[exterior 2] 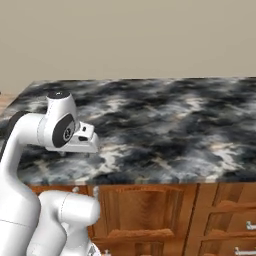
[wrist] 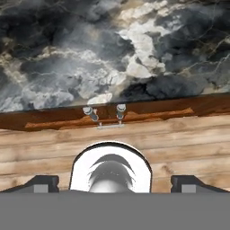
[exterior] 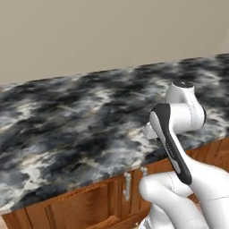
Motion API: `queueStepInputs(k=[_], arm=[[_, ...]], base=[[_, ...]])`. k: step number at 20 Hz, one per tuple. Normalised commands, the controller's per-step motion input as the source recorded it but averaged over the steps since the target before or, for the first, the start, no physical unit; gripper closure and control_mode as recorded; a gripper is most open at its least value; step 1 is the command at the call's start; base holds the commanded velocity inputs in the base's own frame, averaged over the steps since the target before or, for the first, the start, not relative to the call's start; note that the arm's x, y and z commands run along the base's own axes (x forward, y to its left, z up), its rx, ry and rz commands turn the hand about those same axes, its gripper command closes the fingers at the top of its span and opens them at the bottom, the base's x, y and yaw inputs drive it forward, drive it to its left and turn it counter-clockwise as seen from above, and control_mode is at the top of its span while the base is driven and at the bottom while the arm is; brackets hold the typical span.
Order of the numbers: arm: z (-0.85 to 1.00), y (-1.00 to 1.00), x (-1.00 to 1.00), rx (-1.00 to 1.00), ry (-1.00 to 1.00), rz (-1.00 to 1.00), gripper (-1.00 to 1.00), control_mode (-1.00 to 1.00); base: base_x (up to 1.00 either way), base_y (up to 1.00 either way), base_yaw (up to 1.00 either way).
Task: Navigate to the toaster.
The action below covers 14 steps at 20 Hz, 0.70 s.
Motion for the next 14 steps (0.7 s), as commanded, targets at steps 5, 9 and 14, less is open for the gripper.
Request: queueStepInputs(k=[5,9,14], arm=[[0.00,0.00,0.00,0.00,0.00,0.00,-1.00,1.00],[0.00,0.00,0.00,0.00,0.00,0.00,-1.00,1.00],[0.00,0.00,0.00,0.00,0.00,0.00,-1.00,1.00]], base=[[0.00,-0.19,-0.64],[0.09,-0.14,-0.67],[0.24,-0.09,-0.71]])
